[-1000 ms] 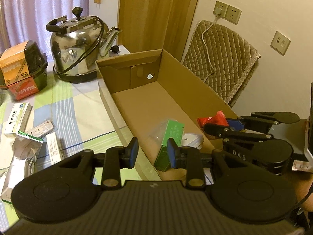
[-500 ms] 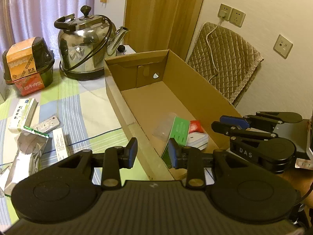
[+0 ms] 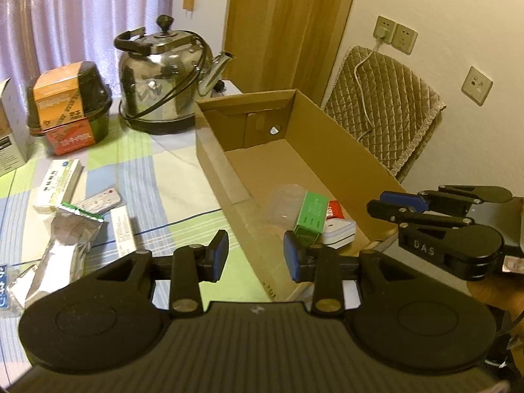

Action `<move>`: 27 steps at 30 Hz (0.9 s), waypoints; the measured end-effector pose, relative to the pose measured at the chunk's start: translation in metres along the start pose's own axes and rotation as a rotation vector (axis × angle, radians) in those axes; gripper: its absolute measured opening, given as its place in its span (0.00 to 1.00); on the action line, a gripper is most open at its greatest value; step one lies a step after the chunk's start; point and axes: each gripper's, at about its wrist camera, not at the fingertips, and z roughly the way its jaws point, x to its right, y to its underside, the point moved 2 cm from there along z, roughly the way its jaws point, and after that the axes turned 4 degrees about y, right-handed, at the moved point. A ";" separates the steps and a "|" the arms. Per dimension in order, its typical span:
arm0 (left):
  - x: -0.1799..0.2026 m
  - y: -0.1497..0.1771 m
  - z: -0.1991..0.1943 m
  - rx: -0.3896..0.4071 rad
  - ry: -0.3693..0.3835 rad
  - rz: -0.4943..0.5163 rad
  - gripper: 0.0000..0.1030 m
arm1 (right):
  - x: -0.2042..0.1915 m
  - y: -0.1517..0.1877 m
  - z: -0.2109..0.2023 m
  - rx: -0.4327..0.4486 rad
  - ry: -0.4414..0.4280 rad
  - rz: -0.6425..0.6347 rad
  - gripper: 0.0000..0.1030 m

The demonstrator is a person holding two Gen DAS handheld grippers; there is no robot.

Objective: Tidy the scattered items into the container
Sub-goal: 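Withdraw both tools from the cardboard box back over the table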

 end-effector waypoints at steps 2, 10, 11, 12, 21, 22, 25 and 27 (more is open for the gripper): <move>-0.004 0.004 -0.007 0.004 -0.012 -0.007 0.31 | -0.004 -0.001 -0.005 0.008 -0.002 -0.003 0.20; -0.040 0.039 -0.048 0.018 -0.108 -0.056 0.50 | -0.021 -0.006 -0.030 0.061 -0.014 -0.016 0.20; -0.047 0.045 -0.053 0.017 -0.124 -0.068 0.54 | -0.024 -0.006 -0.033 0.064 -0.016 -0.015 0.20; -0.053 0.051 -0.059 0.017 -0.142 -0.081 0.56 | -0.027 -0.006 -0.035 0.066 -0.020 -0.015 0.20; -0.107 0.098 -0.110 -0.001 -0.285 -0.162 0.67 | -0.064 -0.007 -0.058 0.139 -0.051 -0.040 0.94; -0.112 0.102 -0.114 -0.002 -0.295 -0.170 0.68 | -0.069 -0.007 -0.059 0.140 -0.063 -0.041 0.94; -0.123 0.112 -0.125 -0.007 -0.321 -0.190 0.69 | -0.084 -0.009 -0.064 0.142 -0.094 -0.050 0.94; -0.128 0.116 -0.131 -0.004 -0.333 -0.197 0.72 | -0.096 -0.009 -0.068 0.143 -0.118 -0.063 0.94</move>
